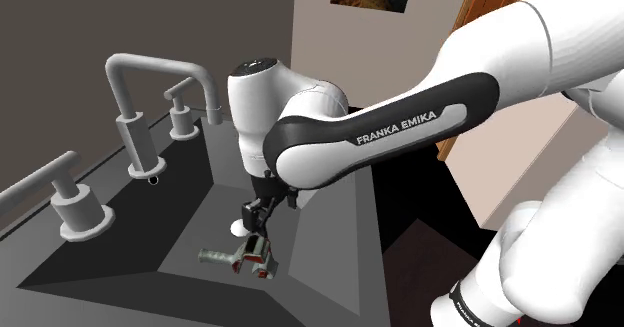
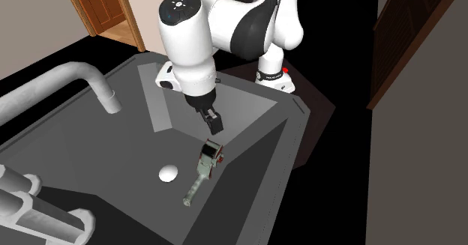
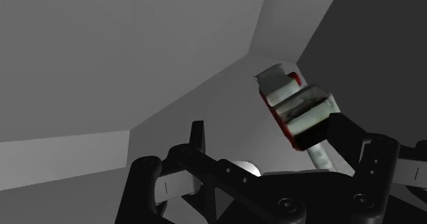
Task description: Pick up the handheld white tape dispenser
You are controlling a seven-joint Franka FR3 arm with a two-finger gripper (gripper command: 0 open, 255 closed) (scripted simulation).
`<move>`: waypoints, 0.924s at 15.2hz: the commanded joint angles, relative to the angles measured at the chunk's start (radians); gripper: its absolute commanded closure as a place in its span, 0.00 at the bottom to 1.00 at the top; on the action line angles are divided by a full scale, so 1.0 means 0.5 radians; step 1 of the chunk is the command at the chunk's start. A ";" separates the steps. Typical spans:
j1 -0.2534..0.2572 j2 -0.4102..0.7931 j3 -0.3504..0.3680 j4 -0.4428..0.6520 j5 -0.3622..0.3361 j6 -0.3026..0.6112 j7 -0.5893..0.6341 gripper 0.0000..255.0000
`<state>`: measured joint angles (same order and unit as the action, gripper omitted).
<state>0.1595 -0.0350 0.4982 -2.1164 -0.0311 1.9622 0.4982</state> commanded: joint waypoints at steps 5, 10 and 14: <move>0.120 0.423 0.076 0.245 -0.259 0.046 0.256 0.00; 0.131 0.494 0.064 0.187 -0.307 0.163 0.294 0.00; 0.135 0.522 0.059 0.176 -0.325 0.196 0.307 1.00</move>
<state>0.2273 0.2249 0.5281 -2.0267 -0.1931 2.0579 0.6517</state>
